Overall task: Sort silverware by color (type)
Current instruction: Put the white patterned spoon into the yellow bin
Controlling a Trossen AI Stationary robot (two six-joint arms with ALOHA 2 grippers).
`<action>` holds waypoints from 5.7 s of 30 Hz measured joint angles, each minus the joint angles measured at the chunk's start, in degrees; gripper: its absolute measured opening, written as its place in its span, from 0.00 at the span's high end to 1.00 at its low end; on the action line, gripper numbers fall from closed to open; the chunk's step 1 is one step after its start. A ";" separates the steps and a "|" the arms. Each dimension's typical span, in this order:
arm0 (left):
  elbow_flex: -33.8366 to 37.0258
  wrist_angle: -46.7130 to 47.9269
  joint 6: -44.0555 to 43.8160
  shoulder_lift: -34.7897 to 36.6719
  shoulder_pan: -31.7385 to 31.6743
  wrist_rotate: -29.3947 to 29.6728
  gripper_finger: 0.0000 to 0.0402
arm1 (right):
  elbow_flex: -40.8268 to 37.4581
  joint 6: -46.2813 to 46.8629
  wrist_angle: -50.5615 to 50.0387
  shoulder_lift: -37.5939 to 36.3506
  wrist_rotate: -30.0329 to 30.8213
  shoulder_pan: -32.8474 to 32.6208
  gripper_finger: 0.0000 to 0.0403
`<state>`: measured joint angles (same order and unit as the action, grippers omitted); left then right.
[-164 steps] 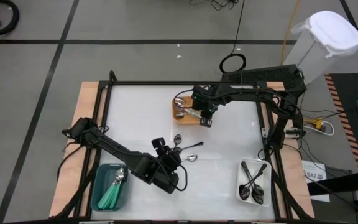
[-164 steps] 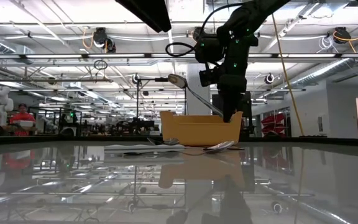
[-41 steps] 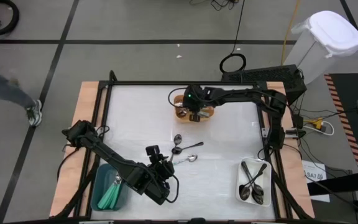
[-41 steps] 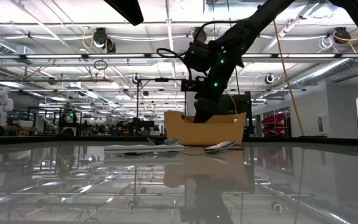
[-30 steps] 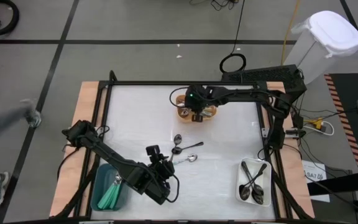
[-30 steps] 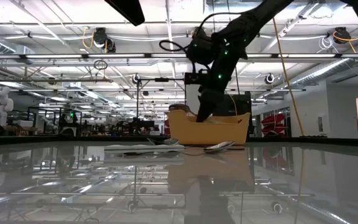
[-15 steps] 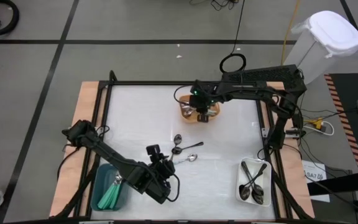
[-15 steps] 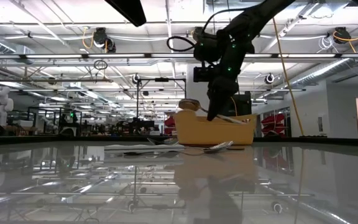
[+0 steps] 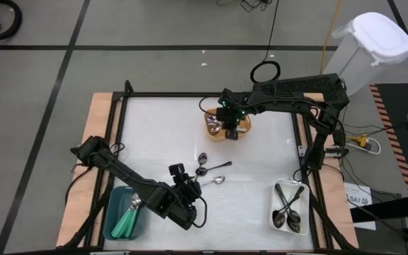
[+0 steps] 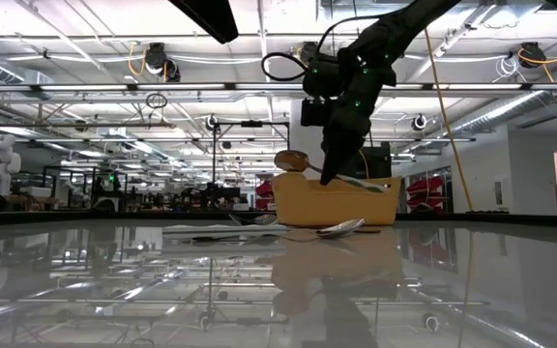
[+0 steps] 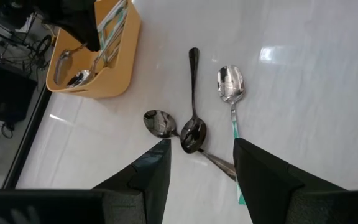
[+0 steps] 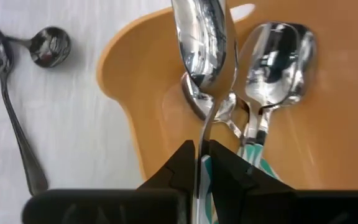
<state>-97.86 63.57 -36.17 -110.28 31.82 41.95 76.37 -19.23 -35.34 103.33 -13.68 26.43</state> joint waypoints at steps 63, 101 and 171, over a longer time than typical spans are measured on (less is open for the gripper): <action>-0.07 -13.57 19.42 -13.14 -10.83 -14.91 0.57 | -32.88 26.90 13.68 -40.18 21.19 -42.24 0.68; 7.91 -22.83 19.71 -15.58 -12.60 -24.05 0.97 | -32.92 27.09 10.80 -38.58 21.41 -48.41 0.68; -2.95 -56.55 4.07 -13.29 7.12 41.51 0.98 | -32.84 37.41 50.96 -21.18 60.24 -70.05 0.68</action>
<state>-100.82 7.02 -32.10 -123.57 38.94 83.46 43.53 18.18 15.62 82.15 46.56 -43.62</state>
